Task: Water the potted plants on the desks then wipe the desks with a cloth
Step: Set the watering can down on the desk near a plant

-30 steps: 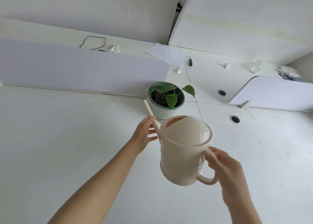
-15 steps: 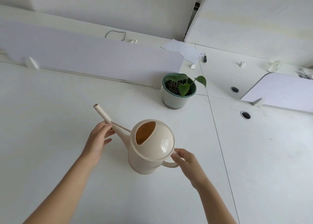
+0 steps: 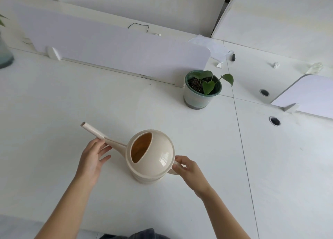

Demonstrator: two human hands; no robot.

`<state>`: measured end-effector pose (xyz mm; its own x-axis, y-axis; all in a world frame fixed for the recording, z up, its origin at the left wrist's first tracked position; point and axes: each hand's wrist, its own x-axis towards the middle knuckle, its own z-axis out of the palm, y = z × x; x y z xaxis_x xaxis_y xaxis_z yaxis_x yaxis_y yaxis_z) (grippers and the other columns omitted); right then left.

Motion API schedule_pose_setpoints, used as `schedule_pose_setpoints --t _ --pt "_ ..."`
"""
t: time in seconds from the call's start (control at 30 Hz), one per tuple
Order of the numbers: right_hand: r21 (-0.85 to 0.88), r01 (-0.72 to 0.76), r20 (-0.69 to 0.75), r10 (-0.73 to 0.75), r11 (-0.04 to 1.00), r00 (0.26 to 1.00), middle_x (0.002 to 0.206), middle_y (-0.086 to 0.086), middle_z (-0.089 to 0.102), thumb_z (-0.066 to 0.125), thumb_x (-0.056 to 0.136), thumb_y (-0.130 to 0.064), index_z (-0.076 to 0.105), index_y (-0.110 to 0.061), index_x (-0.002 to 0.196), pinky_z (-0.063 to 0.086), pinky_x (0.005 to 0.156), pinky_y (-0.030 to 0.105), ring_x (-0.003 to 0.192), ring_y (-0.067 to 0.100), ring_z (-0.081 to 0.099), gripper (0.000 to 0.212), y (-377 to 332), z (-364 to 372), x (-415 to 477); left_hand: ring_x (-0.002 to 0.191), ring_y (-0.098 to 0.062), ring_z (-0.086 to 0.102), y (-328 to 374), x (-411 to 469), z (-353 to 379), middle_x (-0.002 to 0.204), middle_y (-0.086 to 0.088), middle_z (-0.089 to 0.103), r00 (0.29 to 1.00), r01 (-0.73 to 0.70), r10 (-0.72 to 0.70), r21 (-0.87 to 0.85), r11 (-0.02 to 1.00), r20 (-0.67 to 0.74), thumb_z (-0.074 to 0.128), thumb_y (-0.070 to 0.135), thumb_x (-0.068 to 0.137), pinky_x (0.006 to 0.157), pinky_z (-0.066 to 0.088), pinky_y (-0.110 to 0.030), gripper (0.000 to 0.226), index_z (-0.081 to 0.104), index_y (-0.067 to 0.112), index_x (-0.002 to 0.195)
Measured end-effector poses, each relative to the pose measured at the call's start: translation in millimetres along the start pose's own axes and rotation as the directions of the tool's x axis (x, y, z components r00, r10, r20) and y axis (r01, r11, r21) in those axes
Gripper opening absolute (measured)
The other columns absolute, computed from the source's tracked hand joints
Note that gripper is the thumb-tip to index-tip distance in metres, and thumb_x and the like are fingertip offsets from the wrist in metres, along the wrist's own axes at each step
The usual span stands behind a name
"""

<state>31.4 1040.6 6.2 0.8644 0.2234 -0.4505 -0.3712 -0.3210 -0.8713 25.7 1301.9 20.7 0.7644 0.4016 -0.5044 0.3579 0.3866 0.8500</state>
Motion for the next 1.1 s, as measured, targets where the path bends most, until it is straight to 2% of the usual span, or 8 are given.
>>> schedule_pose_setpoints --t 0.13,0.23,0.33,0.47,0.57,0.73,0.93,1.1 --pt "0.051 -0.022 0.022 0.021 0.998 1.000 0.122 0.005 0.059 0.058 0.088 -0.015 0.059 0.001 0.105 0.047 0.068 0.007 0.105 0.024 0.064 0.023 -1.2 -1.7 1.9 0.109 -0.024 0.050 -0.8 -2.6 4.5 0.102 -0.004 0.058 1.000 -0.010 0.010 0.028 1.000 -0.016 0.039 0.017 0.097 0.092 0.037 -0.039 0.023 0.053 0.014 0.114" --pt "0.032 -0.038 0.034 0.037 0.999 0.999 0.120 -0.001 0.059 0.059 0.087 -0.019 0.062 -0.009 0.098 0.046 0.070 0.011 0.098 0.014 0.062 0.015 -3.8 -7.0 4.3 0.108 -0.023 0.048 5.7 -11.2 8.1 0.108 -0.006 0.054 0.993 -0.051 0.070 0.192 0.980 -0.096 0.042 0.017 0.095 0.093 0.037 -0.040 0.029 0.049 0.012 0.122" --pt "0.052 -0.023 -0.066 0.026 0.998 0.997 0.109 -0.005 0.062 0.058 0.088 -0.017 0.064 -0.016 0.094 0.043 0.078 0.013 0.096 0.003 0.058 0.009 -7.9 -22.2 12.6 0.119 -0.028 0.046 16.3 -21.6 13.7 0.126 -0.013 0.053 0.973 -0.125 0.189 0.390 0.912 -0.129 0.047 0.019 0.093 0.100 0.034 -0.038 0.036 0.048 0.005 0.126" --pt "0.093 0.020 -0.221 0.001 0.995 0.975 0.097 -0.007 0.064 0.055 0.089 -0.012 0.063 -0.025 0.090 0.044 0.094 0.030 0.099 0.012 0.057 0.015 -20.1 -53.4 29.3 0.137 -0.016 0.032 37.7 -27.4 46.1 0.150 -0.002 0.033 0.959 -0.229 0.278 0.453 0.861 -0.044 0.048 0.021 0.093 0.104 0.025 -0.028 0.051 0.033 0.018 0.142" --pt "0.123 0.052 -0.307 -0.011 0.991 0.952 0.107 0.000 0.062 0.054 0.089 -0.010 0.062 -0.017 0.106 0.043 0.097 0.034 0.101 0.013 0.056 0.020 -32.2 -76.7 47.7 0.136 -0.012 0.032 55.4 -18.0 88.1 0.150 0.002 0.033 0.959 -0.281 0.256 0.484 0.829 0.118 0.047 0.023 0.093 0.100 0.025 -0.023 0.051 0.032 0.022 0.142" --pt "0.195 0.048 -0.485 0.054 0.980 0.873 0.125 0.009 0.056 0.049 0.090 -0.011 0.053 -0.009 0.124 0.042 0.096 0.033 0.106 0.016 0.051 0.035 -51.9 -109.0 91.2 0.137 -0.011 0.032 80.7 14.0 165.5 0.149 0.004 0.034 0.887 -0.399 0.200 0.470 0.787 0.417 0.042 0.040 0.093 0.116 0.023 -0.035 0.053 0.032 0.024 0.142" --pt "0.289 0.088 -0.646 0.126 0.953 0.753 0.142 0.004 0.044 0.041 0.093 -0.019 0.046 -0.015 0.132 0.030 0.095 0.027 0.129 0.019 0.040 0.040 -70.5 -149.2 147.4 0.133 -0.015 0.036 81.6 93.7 254.0 0.150 -0.003 0.033 0.896 -0.271 0.078 0.399 0.876 0.437 0.027 0.042 0.097 0.111 0.028 -0.036 0.052 0.030 0.018 0.143" --pt "0.316 0.205 -0.591 0.024 0.926 0.806 0.140 -0.001 0.042 0.034 0.097 -0.021 0.035 -0.013 0.140 0.028 0.109 0.028 0.129 0.013 0.039 0.043 -79.3 -163.4 183.6 0.142 -0.016 0.022 54.6 145.7 296.6 0.156 -0.001 0.021 0.893 -0.209 -0.001 0.416 0.885 0.450 0.019 0.048 0.097 0.117 0.020 -0.044 0.057 0.020 0.020 0.147"
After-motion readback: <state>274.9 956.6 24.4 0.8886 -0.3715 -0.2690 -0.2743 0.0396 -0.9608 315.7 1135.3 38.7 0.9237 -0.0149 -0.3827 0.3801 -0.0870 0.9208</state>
